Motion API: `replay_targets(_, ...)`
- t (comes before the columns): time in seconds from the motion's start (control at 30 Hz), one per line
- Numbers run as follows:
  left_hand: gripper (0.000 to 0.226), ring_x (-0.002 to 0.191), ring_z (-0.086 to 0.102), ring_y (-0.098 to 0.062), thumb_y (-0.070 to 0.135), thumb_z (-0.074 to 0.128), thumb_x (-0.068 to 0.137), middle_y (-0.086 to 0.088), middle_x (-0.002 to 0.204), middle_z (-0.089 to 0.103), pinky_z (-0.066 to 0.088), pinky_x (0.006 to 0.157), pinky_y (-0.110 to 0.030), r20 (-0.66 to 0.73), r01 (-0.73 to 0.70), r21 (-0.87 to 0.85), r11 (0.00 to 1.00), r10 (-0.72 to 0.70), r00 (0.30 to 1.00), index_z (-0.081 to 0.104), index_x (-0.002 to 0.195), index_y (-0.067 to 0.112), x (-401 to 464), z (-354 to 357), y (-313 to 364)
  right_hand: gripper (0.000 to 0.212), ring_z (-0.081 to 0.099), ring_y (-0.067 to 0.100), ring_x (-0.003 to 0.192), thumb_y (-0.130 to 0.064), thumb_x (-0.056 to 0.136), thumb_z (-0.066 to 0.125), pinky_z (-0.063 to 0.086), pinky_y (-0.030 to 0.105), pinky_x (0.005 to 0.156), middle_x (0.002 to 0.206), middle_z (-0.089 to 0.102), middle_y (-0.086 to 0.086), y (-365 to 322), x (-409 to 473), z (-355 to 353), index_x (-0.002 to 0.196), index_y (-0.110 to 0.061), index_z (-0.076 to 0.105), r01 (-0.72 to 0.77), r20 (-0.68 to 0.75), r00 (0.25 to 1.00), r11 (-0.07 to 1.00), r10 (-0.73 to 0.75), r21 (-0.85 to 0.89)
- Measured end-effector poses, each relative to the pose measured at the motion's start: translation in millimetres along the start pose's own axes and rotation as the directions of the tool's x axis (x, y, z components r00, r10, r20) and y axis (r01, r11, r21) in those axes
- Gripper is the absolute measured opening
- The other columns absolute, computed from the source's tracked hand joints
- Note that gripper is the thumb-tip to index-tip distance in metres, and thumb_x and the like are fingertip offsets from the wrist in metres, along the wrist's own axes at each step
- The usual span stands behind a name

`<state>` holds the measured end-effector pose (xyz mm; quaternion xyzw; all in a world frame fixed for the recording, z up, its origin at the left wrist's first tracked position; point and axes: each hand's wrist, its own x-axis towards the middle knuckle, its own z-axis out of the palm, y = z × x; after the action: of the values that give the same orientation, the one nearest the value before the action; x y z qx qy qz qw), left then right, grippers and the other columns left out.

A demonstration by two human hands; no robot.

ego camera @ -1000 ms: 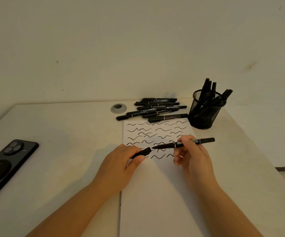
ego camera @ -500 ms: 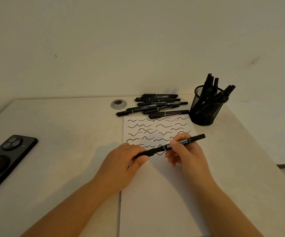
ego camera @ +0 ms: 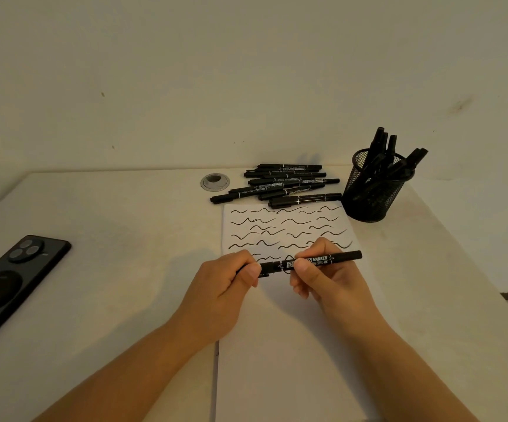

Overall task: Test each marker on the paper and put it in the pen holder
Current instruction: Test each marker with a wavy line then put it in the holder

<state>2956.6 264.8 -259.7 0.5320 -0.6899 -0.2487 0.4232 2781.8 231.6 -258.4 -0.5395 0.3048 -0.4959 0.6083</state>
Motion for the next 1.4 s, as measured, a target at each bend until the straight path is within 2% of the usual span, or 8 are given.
replay_targets(0.4, 0.029, 0.038, 0.028, -0.006, 0.036, 0.037, 0.088, 0.01, 0.042, 0.035, 0.021, 0.041, -0.012, 0.08, 0.087, -0.072, 0.994, -0.081, 0.993, 0.048, 0.061, 0.03, 2.1, -0.9, -2.5, 0.014, 0.054, 0.011, 0.051, -0.012, 0.078, 0.067, 0.045, 0.02, 0.051, 0.055, 0.06, 0.0, 1.6, -0.9, -0.9, 0.079, -0.008, 0.053, 0.057, 0.035, 0.998, 0.994, -0.054, -0.093)
replay_targets(0.57, 0.027, 0.04, 0.034, -0.005, 0.041, 0.044, 0.091, 0.013, 0.044, 0.043, 0.025, 0.041, -0.01, -0.012, 0.09, -0.062, 0.994, -0.091, 0.996, 0.052, 0.066, 0.034, 7.3, -6.7, -2.8, 0.013, 0.058, 0.009, 0.055, -0.023, 0.072, 0.064, 0.046, 0.019, 0.051, 0.064, 0.067, 0.001, -1.6, 2.5, -3.2, 0.081, -0.014, 0.067, 0.006, -0.016, 1.0, 0.988, -0.008, -0.154)
replay_targets(0.73, 0.033, 0.049, 0.044, 0.0, 0.023, 0.054, 0.089, 0.018, 0.053, 0.054, 0.032, 0.047, -0.007, -0.151, 0.161, -0.098, 0.982, -0.175, 0.973, 0.057, 0.064, 0.045, 16.5, -18.0, -8.7, 0.022, 0.055, 0.005, 0.058, -0.009, 0.081, 0.064, 0.044, 0.013, 0.055, 0.066, 0.068, -0.004, -7.2, 7.1, -15.6, 0.075, -0.028, 0.074, -0.065, -0.164, 0.986, 0.967, 0.025, -0.247)
replay_targets(0.93, 0.026, 0.047, 0.044, -0.001, 0.027, 0.059, 0.084, 0.019, 0.055, 0.055, 0.034, 0.046, -0.007, -0.148, 0.101, -0.03, 0.994, -0.104, 0.984, 0.057, 0.065, 0.046, 34.4, -20.6, 5.5, 0.013, 0.055, -0.003, 0.076, -0.026, 0.076, 0.072, 0.04, 0.011, 0.066, 0.064, 0.061, -0.027, -26.6, 14.1, -11.1, 0.08, -0.039, 0.071, 0.071, 0.004, 0.994, 0.606, -0.112, -0.792)
replay_targets(1.03, 0.02, 0.054, 0.05, -0.003, 0.031, 0.062, 0.081, 0.016, 0.065, 0.06, 0.039, 0.052, -0.012, -0.115, 0.014, 0.036, 0.999, -0.01, 0.993, 0.057, 0.068, 0.045, 46.5, -12.8, 20.1, 0.012, 0.053, 0.0, 0.078, -0.03, 0.079, 0.068, 0.041, 0.017, 0.07, 0.07, 0.058, -0.026, -38.0, 21.7, -7.2, 0.091, -0.033, 0.071, 0.165, 0.106, 0.983, 0.454, -0.153, -0.876)
replay_targets(1.17, 0.009, 0.067, 0.056, 0.005, 0.038, 0.059, 0.081, 0.031, 0.074, 0.06, 0.041, 0.059, -0.008, -0.085, -0.077, 0.073, 0.994, 0.083, 0.993, 0.055, 0.074, 0.044, 63.1, -2.8, 38.7, 0.012, 0.054, 0.005, 0.076, -0.032, 0.083, 0.063, 0.047, 0.029, 0.071, 0.08, 0.065, -0.014, -49.0, 31.6, -10.5, 0.095, -0.03, 0.067, 0.207, 0.154, 0.972, 0.331, -0.179, -0.921)
replay_targets(1.3, 0.01, 0.07, 0.058, 0.001, 0.041, 0.049, 0.086, 0.023, 0.074, 0.065, 0.042, 0.061, -0.01, -0.064, -0.004, 0.005, 1.0, 0.005, 0.998, 0.057, 0.081, 0.041, 92.4, 0.0, 38.4, 0.014, 0.058, 0.001, 0.075, -0.023, 0.084, 0.064, 0.048, 0.025, 0.072, 0.08, 0.063, -0.014, -64.2, 42.7, -32.0, 0.098, -0.025, 0.061, 0.139, 0.049, 0.971, 0.385, -0.235, -0.912)
replay_targets(1.4, 0.012, 0.081, 0.061, -0.009, 0.036, 0.049, 0.091, 0.016, 0.085, 0.066, 0.047, 0.075, -0.027, 0.022, 0.063, 0.165, 0.984, -0.068, 0.997, 0.059, 0.091, 0.032, 120.2, 2.1, 23.1, 0.025, 0.057, -0.007, 0.074, -0.018, 0.083, 0.065, 0.042, 0.016, 0.064, 0.077, 0.06, -0.02, -83.7, 55.3, -51.4, 0.103, -0.026, 0.052, 0.058, -0.116, 0.945, 0.505, -0.306, -0.861)
